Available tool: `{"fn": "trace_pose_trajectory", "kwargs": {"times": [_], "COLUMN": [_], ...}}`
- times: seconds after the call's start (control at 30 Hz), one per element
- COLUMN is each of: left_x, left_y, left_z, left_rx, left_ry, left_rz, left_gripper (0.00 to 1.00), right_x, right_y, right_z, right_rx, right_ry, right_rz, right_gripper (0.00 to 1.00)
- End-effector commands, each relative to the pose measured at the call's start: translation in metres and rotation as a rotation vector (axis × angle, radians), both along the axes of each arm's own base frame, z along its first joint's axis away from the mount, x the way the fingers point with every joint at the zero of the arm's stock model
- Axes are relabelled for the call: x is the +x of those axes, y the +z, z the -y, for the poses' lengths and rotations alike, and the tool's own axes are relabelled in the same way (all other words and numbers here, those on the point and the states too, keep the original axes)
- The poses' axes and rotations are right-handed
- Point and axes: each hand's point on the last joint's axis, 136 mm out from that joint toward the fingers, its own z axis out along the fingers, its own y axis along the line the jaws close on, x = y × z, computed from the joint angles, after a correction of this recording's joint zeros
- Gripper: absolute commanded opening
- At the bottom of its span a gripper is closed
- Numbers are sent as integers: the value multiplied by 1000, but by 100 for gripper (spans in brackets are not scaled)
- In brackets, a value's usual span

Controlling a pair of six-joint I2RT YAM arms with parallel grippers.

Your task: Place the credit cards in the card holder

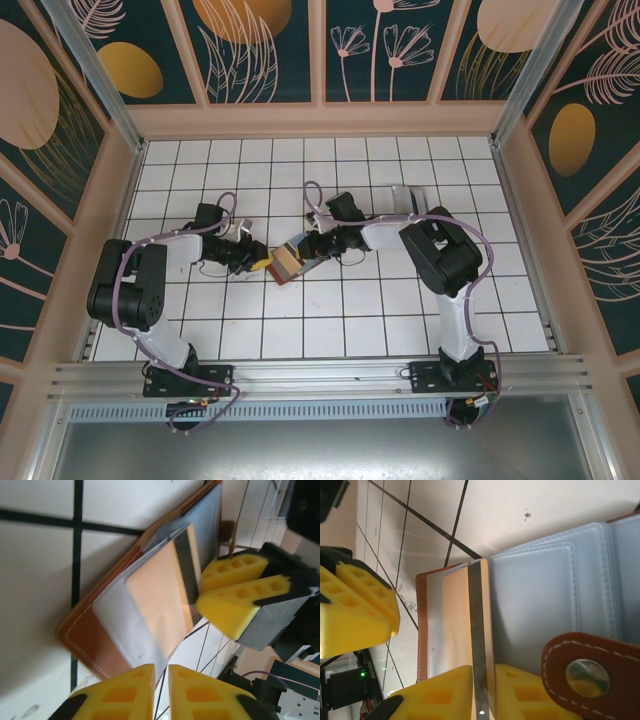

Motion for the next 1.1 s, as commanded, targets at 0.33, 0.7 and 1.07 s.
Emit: {"fn": "trace_pose_trajectory", "kwargs": {"times": [0.33,0.7,1.07], "left_x": [-26,-5,-2], "left_y": [-29,-38,-39], "left_z": [-15,-13,-13], "left_rx": [114,112,114], "left_ry": [8,26,19], "left_rz": [-82,-69,-58], "left_gripper": [9,0,0], "right_x": [-7,-25,-26], "right_y": [-5,-7,-3], "right_z": [-8,-28,-28], "right_rx": [-121,-187,-233], "right_ry": [52,98,100], "right_rz": [71,112,156], "right_gripper": [25,26,31]}}
